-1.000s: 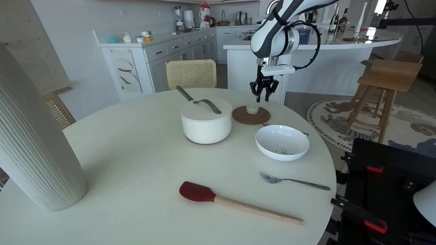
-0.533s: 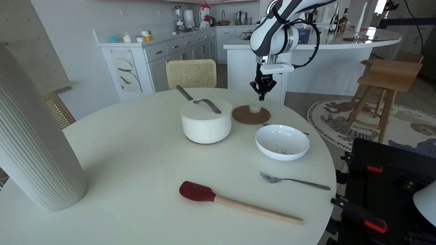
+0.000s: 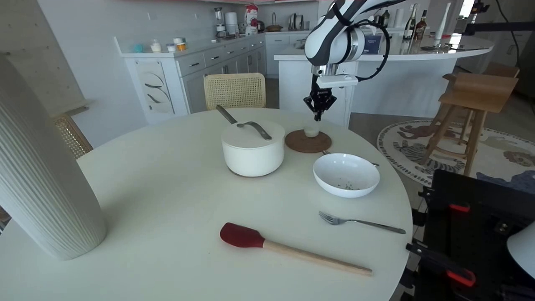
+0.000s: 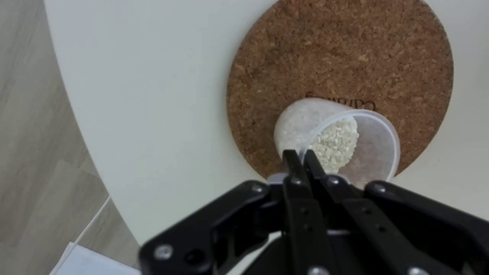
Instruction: Take the clear cup and place it at the left side of the white pot
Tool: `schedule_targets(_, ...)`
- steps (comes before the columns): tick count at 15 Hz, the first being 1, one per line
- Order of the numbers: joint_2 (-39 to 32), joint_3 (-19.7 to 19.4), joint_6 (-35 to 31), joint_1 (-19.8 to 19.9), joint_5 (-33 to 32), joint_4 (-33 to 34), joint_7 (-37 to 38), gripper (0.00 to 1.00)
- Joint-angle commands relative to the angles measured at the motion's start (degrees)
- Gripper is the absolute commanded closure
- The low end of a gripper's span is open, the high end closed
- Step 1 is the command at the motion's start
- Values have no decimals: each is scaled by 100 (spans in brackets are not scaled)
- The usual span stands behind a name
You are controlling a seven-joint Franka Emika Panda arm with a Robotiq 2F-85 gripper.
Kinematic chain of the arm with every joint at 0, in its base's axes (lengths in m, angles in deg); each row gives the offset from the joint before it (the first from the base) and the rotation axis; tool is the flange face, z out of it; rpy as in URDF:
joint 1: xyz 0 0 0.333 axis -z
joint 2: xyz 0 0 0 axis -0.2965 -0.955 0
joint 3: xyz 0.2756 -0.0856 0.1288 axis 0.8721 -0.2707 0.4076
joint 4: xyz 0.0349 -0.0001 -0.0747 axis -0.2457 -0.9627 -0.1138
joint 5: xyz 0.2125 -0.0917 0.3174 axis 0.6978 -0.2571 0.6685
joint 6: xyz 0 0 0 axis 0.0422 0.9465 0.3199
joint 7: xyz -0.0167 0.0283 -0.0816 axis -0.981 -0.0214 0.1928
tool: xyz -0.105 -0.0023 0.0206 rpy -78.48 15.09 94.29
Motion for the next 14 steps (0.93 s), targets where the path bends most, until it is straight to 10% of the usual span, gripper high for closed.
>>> schedule_targets(1,457,82,212,-54,-20,-150,10,99)
schedule_targets(14,1816,277,337,-744,-198,-827,228,99)
